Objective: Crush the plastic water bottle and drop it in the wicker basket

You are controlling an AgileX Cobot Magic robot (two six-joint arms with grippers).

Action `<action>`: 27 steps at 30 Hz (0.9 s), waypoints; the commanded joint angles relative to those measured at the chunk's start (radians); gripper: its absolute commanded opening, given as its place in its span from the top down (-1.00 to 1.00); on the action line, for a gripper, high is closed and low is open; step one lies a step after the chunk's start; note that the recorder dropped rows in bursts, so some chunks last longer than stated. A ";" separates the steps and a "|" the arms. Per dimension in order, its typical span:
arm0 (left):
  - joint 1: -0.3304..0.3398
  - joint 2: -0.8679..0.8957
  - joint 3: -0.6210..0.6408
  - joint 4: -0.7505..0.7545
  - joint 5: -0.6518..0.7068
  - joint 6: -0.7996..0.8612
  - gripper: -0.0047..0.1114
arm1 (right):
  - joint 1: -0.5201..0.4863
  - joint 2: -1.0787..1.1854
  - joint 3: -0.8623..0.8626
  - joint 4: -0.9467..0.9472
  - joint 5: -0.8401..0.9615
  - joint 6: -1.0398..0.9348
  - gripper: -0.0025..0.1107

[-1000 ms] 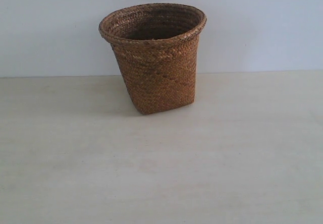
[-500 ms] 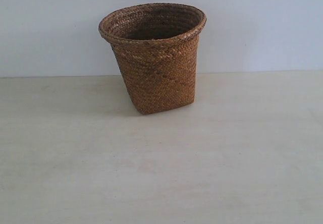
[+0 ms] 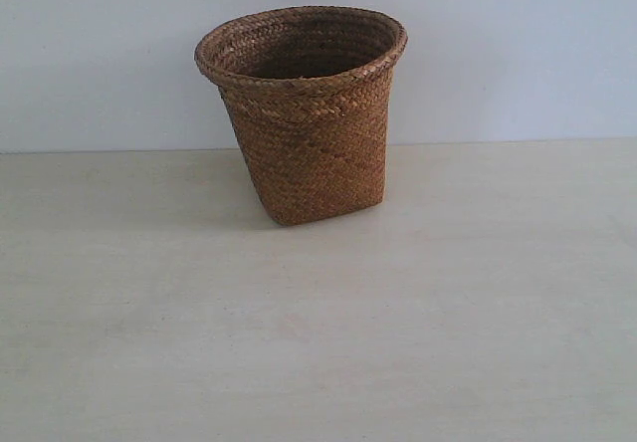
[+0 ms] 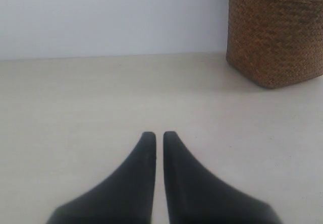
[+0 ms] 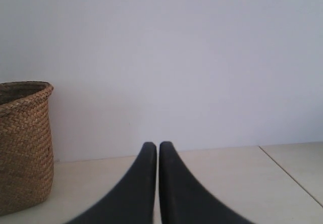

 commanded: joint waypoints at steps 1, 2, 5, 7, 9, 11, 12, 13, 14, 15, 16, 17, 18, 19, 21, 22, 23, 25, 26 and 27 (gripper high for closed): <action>0.005 -0.003 0.004 -0.009 0.001 -0.007 0.84 | -0.004 -0.001 0.003 0.002 -0.011 0.002 0.96; 0.005 -0.003 0.004 -0.009 0.001 -0.007 0.84 | -0.004 -0.001 0.003 0.002 -0.011 0.002 0.96; 0.005 -0.003 0.004 -0.009 0.001 -0.007 0.84 | -0.004 -0.001 0.003 0.002 -0.011 0.002 0.96; 0.005 -0.003 0.004 -0.009 0.001 -0.007 0.84 | -0.004 -0.001 0.003 0.002 -0.007 0.010 0.96; 0.005 -0.003 0.004 -0.009 0.001 -0.007 0.84 | -0.004 -0.001 0.003 0.004 0.004 0.013 0.96; 0.005 -0.003 0.004 -0.009 0.001 -0.007 0.84 | -0.004 -0.001 0.003 0.004 0.011 0.013 0.96; 0.005 -0.003 0.004 -0.009 0.001 -0.007 0.84 | -0.004 -0.001 0.003 0.004 0.014 0.013 0.96; 0.005 -0.003 0.004 -0.009 0.001 -0.007 0.84 | -0.004 -0.001 0.003 0.001 0.020 0.013 0.96; 0.005 -0.003 0.004 -0.009 0.001 -0.007 0.84 | -0.004 -0.001 0.003 -0.006 0.029 0.016 0.96; 0.005 -0.003 0.004 -0.009 0.001 -0.007 0.84 | -0.004 -0.001 0.003 -0.041 0.046 0.044 0.96; 0.005 -0.003 0.004 -0.009 0.001 -0.007 0.84 | -0.004 -0.001 0.003 -0.102 0.063 0.109 0.96; 0.005 -0.003 0.004 -0.009 0.001 -0.007 0.84 | -0.004 -0.001 0.003 -0.159 0.075 0.177 0.96; 0.005 -0.003 0.004 -0.009 0.001 -0.007 0.84 | -0.004 -0.001 0.003 -0.241 0.092 0.281 0.96; 0.005 -0.003 0.004 -0.009 0.001 -0.007 0.84 | -0.004 -0.001 0.003 -0.282 0.101 0.332 0.96; 0.005 -0.003 0.004 -0.009 0.001 -0.007 0.84 | -0.004 -0.001 0.003 -0.332 0.108 0.377 0.96; 0.005 -0.003 0.004 -0.009 0.001 -0.007 0.84 | -0.004 -0.001 0.003 -0.338 0.108 0.377 0.96; 0.005 -0.003 0.004 -0.009 0.001 -0.007 0.84 | -0.004 -0.001 0.007 -0.344 0.110 0.377 0.96; 0.005 -0.003 0.004 -0.009 0.001 -0.007 0.84 | -0.004 -0.001 0.038 -0.353 0.104 0.377 0.96; 0.005 -0.003 0.004 -0.009 0.001 -0.007 0.84 | -0.004 -0.003 0.053 -0.355 0.100 0.377 0.96; 0.005 -0.003 0.004 -0.009 0.001 -0.007 0.84 | -0.004 -0.009 0.073 -0.357 0.099 0.377 0.96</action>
